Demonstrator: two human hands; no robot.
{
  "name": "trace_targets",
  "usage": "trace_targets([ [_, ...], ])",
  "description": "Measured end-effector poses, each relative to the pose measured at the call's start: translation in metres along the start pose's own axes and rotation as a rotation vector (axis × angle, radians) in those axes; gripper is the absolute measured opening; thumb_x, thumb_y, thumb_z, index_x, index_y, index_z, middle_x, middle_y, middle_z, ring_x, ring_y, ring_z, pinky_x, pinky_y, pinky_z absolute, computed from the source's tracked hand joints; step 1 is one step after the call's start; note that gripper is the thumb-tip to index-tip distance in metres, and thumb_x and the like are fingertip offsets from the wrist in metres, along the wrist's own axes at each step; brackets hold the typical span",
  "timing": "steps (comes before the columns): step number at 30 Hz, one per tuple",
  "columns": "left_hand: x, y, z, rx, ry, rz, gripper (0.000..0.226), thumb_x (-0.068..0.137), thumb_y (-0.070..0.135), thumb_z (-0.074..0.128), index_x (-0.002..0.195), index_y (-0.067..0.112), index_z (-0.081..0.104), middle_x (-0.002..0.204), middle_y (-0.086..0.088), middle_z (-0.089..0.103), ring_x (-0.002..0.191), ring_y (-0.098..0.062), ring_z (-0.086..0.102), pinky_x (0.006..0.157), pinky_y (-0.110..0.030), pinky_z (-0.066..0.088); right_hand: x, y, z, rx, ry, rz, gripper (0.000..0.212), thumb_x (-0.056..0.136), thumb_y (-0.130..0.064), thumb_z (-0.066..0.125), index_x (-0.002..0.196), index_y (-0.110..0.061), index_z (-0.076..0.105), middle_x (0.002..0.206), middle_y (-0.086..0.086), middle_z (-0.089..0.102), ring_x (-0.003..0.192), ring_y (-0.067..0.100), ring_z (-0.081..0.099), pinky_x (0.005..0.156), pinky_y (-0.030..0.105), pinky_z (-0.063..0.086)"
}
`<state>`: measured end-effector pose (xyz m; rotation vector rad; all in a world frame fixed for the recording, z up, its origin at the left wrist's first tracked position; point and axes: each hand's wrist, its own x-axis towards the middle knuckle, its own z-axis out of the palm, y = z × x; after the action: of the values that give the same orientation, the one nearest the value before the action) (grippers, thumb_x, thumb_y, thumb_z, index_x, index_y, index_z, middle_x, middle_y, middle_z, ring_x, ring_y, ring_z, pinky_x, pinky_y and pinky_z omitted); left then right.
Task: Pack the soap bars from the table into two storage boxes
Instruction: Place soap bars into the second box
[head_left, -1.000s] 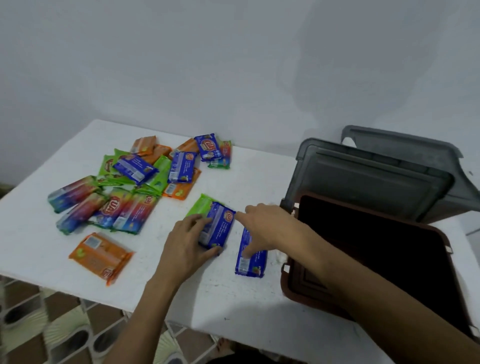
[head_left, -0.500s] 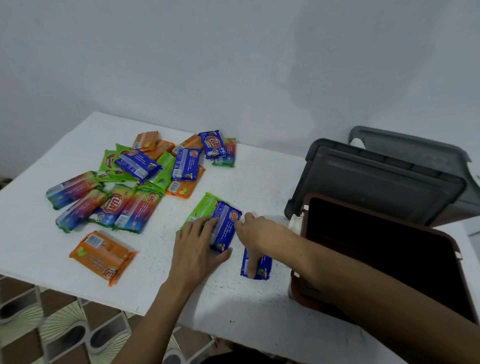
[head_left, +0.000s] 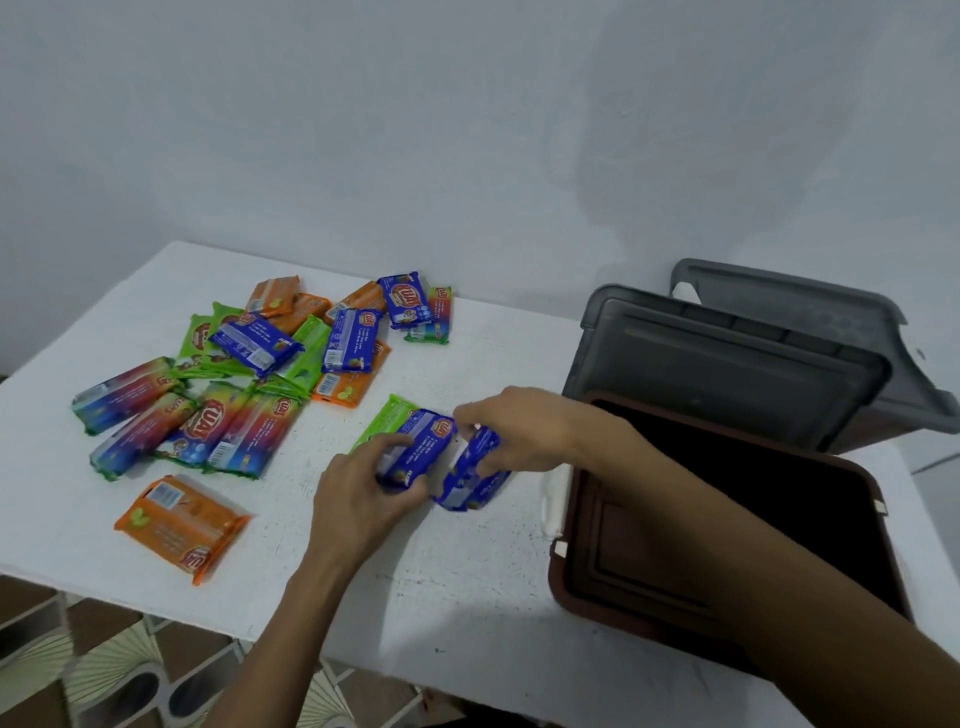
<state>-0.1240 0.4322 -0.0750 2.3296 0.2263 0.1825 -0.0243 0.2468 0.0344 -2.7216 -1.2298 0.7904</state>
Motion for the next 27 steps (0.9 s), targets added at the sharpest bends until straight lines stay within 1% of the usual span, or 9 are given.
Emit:
trace_targets([
  [5, -0.001, 0.032, -0.014, -0.401, 0.020, -0.156, 0.034, 0.083, 0.028, 0.072, 0.114, 0.032, 0.059, 0.107, 0.010, 0.065, 0.093, -0.004, 0.063, 0.063, -0.020, 0.053, -0.052, 0.020, -0.022, 0.319, 0.256, -0.008, 0.021, 0.090, -0.030, 0.066, 0.101, -0.025, 0.049, 0.087, -0.015, 0.058, 0.077, 0.007, 0.055, 0.062, 0.023, 0.044],
  [9, -0.001, 0.069, -0.023, -0.672, -0.028, -0.225, 0.032, 0.091, 0.021, 0.061, 0.121, 0.033, 0.057, 0.100, 0.013, 0.065, 0.093, -0.009, 0.062, 0.066, -0.026, 0.053, -0.095, 0.043, -0.018, 0.552, 0.453, -0.040, 0.020, 0.093, -0.022, 0.062, 0.113, -0.021, 0.060, 0.103, -0.011, 0.064, 0.089, 0.005, 0.063, 0.067, 0.020, 0.052],
  [11, -0.002, 0.086, -0.023, -0.717, -0.057, -0.216, 0.033, 0.094, 0.020, 0.057, 0.122, 0.036, 0.055, 0.098, 0.018, 0.060, 0.094, -0.010, 0.060, 0.073, -0.033, 0.055, -0.115, 0.052, -0.010, 0.710, 0.516, -0.021, 0.021, 0.094, -0.020, 0.061, 0.115, -0.017, 0.061, 0.107, -0.009, 0.064, 0.094, 0.005, 0.064, 0.068, 0.021, 0.054],
  [13, -0.004, 0.100, -0.021, -0.738, -0.105, -0.188, 0.036, 0.095, 0.019, 0.056, 0.125, 0.039, 0.053, 0.100, 0.019, 0.059, 0.097, -0.012, 0.061, 0.074, -0.034, 0.055, -0.134, 0.059, 0.002, 0.871, 0.582, -0.006, 0.021, 0.095, -0.017, 0.060, 0.115, -0.015, 0.061, 0.111, -0.003, 0.065, 0.101, 0.011, 0.065, 0.074, 0.030, 0.058],
  [16, -0.006, 0.115, -0.014, -0.759, -0.186, -0.134, 0.040, 0.094, 0.019, 0.056, 0.129, 0.041, 0.052, 0.097, 0.018, 0.067, 0.101, -0.020, 0.064, 0.079, -0.035, 0.055, -0.157, 0.067, 0.021, 1.109, 0.680, 0.012, 0.023, 0.094, -0.012, 0.058, 0.117, -0.011, 0.060, 0.117, 0.004, 0.064, 0.109, 0.022, 0.064, 0.083, 0.041, 0.059],
  [20, -0.007, 0.133, -0.005, -0.776, -0.281, -0.046, 0.050, 0.080, 0.029, 0.062, 0.127, 0.044, 0.053, 0.099, 0.016, 0.071, 0.099, -0.021, 0.068, 0.085, -0.039, 0.054, -0.181, 0.069, 0.038, 1.577, 0.762, 0.036, 0.025, 0.087, -0.013, 0.057, 0.112, -0.011, 0.061, 0.127, 0.009, 0.059, 0.115, 0.026, 0.062, 0.087, 0.043, 0.058],
  [23, -0.007, 0.144, 0.001, -0.805, -0.328, -0.008, 0.060, 0.068, 0.043, 0.063, 0.127, 0.045, 0.055, 0.105, 0.010, 0.071, 0.103, -0.026, 0.067, 0.089, -0.043, 0.052, -0.189, 0.069, 0.049, 1.918, 0.791, 0.036, 0.023, 0.092, -0.011, 0.049, 0.109, -0.016, 0.063, 0.131, 0.012, 0.058, 0.114, 0.031, 0.062, 0.087, 0.044, 0.056],
  [25, -0.008, 0.151, 0.005, -0.827, -0.344, 0.010, 0.060, 0.067, 0.043, 0.062, 0.127, 0.042, 0.055, 0.105, 0.010, 0.072, 0.101, -0.026, 0.068, 0.088, -0.042, 0.052, -0.190, 0.069, 0.056, 2.080, 0.811, 0.069, 0.024, 0.094, -0.013, 0.045, 0.111, -0.016, 0.063, 0.134, 0.017, 0.056, 0.114, 0.036, 0.061, 0.083, 0.044, 0.057],
  [27, -0.009, 0.157, 0.010, -0.846, -0.346, 0.018, 0.053, 0.073, 0.033, 0.062, 0.126, 0.040, 0.056, 0.107, 0.010, 0.071, 0.100, -0.026, 0.068, 0.087, -0.042, 0.051, -0.193, 0.068, 0.061, 2.191, 0.800, 0.094, 0.032, 0.092, -0.027, 0.046, 0.115, -0.015, 0.064, 0.137, 0.022, 0.054, 0.116, 0.039, 0.060, 0.087, 0.044, 0.056],
])
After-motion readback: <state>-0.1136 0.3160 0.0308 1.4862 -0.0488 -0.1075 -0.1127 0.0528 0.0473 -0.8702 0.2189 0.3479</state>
